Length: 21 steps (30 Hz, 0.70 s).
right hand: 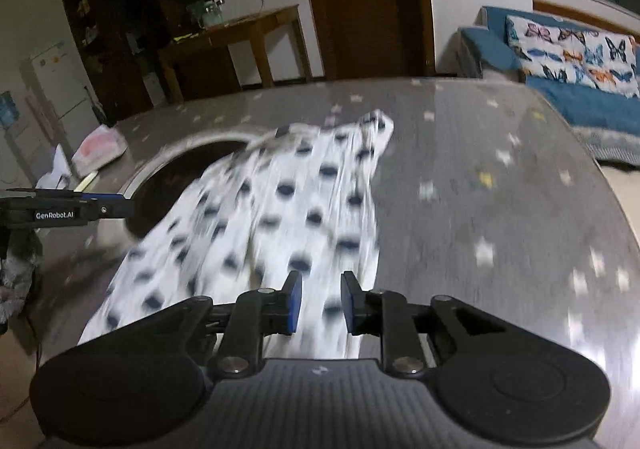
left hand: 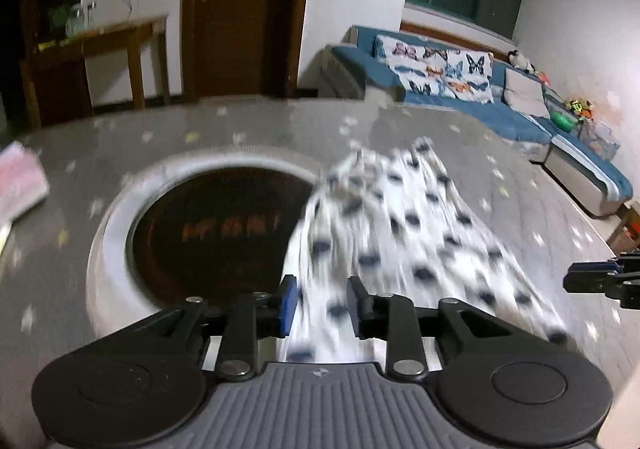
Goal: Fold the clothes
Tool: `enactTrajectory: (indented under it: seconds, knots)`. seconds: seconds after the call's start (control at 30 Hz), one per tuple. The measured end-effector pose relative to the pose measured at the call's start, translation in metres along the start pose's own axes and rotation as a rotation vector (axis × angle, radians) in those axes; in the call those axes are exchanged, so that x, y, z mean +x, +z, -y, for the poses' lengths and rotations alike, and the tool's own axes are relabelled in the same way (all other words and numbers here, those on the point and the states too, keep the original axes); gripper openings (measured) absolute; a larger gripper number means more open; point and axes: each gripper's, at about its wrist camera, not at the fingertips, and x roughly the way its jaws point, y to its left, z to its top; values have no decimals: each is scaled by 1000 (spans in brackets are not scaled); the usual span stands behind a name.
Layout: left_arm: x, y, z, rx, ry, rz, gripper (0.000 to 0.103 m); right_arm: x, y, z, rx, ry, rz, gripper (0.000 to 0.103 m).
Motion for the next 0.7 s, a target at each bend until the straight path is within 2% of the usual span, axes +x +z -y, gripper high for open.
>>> enactTrajectory:
  seconds: [0.07, 0.27, 0.4, 0.53, 0.7]
  knots:
    - [19, 18, 7, 19, 7, 7, 35, 17, 20, 6, -9, -3, 17, 29]
    - [81, 64, 25, 69, 22, 4, 43, 71, 66, 26, -16, -3, 36, 29]
    - [123, 82, 40, 131, 37, 4, 43, 104, 87, 39, -10, -6, 33, 30]
    - [159, 92, 48, 145, 2, -23, 43, 139, 106, 56, 42, 6, 26, 30]
    - [186, 99, 58, 215, -71, -53, 43, 169, 116, 72, 93, 33, 8, 30]
